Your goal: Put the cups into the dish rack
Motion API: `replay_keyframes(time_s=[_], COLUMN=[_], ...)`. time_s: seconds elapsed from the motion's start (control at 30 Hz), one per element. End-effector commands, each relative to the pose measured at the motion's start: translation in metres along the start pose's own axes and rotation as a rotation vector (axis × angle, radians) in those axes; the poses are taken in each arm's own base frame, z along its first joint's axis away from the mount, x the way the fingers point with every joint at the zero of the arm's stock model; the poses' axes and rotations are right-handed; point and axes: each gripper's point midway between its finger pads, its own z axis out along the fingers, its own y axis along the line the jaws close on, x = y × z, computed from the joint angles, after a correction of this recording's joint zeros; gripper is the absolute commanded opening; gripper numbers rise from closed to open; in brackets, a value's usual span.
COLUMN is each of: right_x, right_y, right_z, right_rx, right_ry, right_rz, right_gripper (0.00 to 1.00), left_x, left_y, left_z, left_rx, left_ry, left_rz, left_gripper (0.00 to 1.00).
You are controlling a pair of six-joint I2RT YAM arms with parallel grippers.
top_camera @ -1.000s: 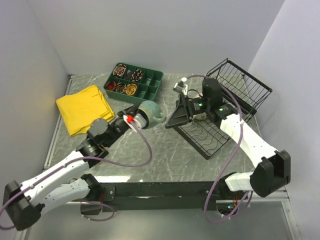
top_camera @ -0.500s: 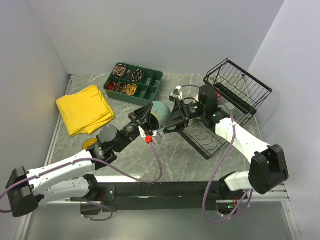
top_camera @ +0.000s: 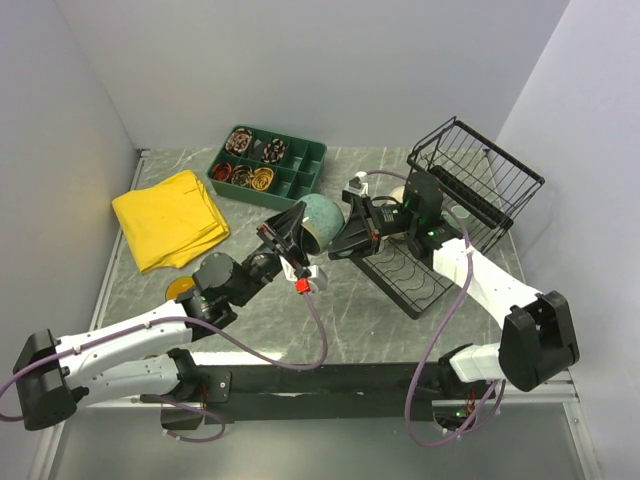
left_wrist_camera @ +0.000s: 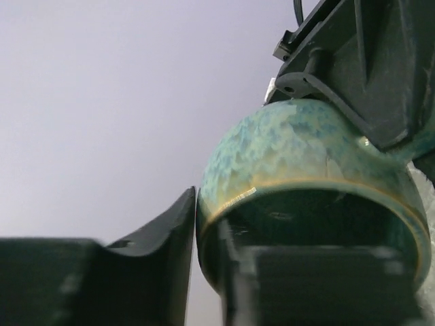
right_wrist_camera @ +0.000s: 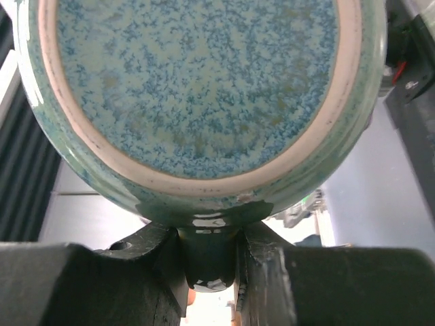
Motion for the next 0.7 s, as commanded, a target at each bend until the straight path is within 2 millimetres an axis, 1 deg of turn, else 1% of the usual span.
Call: replay_keyframes(time_s=[0.0, 0.03, 0.07, 0.2, 0.23, 0.27, 0.3, 0.33, 0.37, 0.4, 0.43, 0.47, 0.5, 0.53, 0.57, 0.6, 0.63, 0.67], right_x=[0.018, 0.018, 0.018, 0.011, 0.01, 0.006, 0.006, 0.003, -0.002, -0.005, -0.012, -0.014, -0.019, -0.028, -0.025, -0.036, -0.046, -0.04], right_y=[0.028, 0.029, 0.03, 0.034, 0.037, 0.038, 0.038, 0.04, 0.031, 0.029, 0.031, 0.026, 0.025, 0.03, 0.024, 0.016, 0.023, 0.013], right_z=[0.001, -0.001, -0.002, -0.012, -0.015, -0.019, -0.022, -0.024, -0.028, -0.03, -0.034, -0.038, -0.043, -0.046, -0.05, -0.055, -0.061, -0.064], right_rx=[-0.034, -0.035, -0.037, -0.037, -0.037, -0.033, -0.029, -0.021, 0.007, 0.022, 0.041, 0.07, 0.089, 0.115, 0.154, 0.246, 0.324, 0.385], right_ry=[0.035, 0.03, 0.024, -0.012, -0.02, -0.03, -0.029, -0.039, -0.057, -0.069, -0.084, -0.105, -0.129, -0.145, -0.151, -0.2, -0.202, -0.19], right_rz=[-0.259, -0.268, -0.28, -0.32, -0.348, -0.367, -0.389, -0.491, -0.419, -0.437, -0.555, -0.494, -0.507, -0.62, -0.552, -0.578, -0.751, -0.709], right_gripper=[0.0, 0.0, 0.0, 0.0, 0.0, 0.0, 0.0, 0.0, 0.0, 0.0, 0.0, 0.0, 0.0, 0.0, 0.0, 0.0, 0.0, 0.0], left_x=[-0.035, -0.036, -0.037, -0.037, -0.036, -0.035, -0.031, -0.032, -0.031, -0.028, -0.029, -0.028, -0.027, -0.025, -0.024, -0.019, -0.014, -0.011], left_y=[0.045, 0.044, 0.045, 0.043, 0.043, 0.043, 0.035, 0.039, 0.036, 0.026, 0.03, 0.028, 0.024, 0.022, 0.02, 0.015, 0.014, 0.01], left_z=[0.007, 0.007, 0.007, 0.002, -0.002, -0.004, -0.007, -0.013, -0.016, -0.019, -0.026, -0.03, -0.034, -0.041, -0.044, -0.048, -0.055, -0.059], left_rx=[-0.134, -0.128, -0.13, -0.119, -0.119, -0.118, -0.09, -0.093, -0.082, -0.043, -0.047, -0.037, -0.026, -0.009, 0.003, 0.018, 0.024, 0.031], left_ry=[-0.117, -0.118, -0.125, -0.125, -0.123, -0.12, -0.107, -0.112, -0.108, -0.098, -0.099, -0.095, -0.091, -0.08, -0.071, -0.051, -0.023, -0.004], left_rz=[-0.048, -0.054, -0.066, -0.094, -0.101, -0.106, -0.108, -0.12, -0.151, -0.165, -0.183, -0.224, -0.242, -0.257, -0.289, -0.302, -0.318, -0.36], left_gripper=[0.3, 0.44, 0.53, 0.76, 0.93, 0.99, 0.97, 0.96, 0.96, 0.96, 0.96, 0.96, 0.96, 0.96, 0.96, 0.96, 0.96, 0.96])
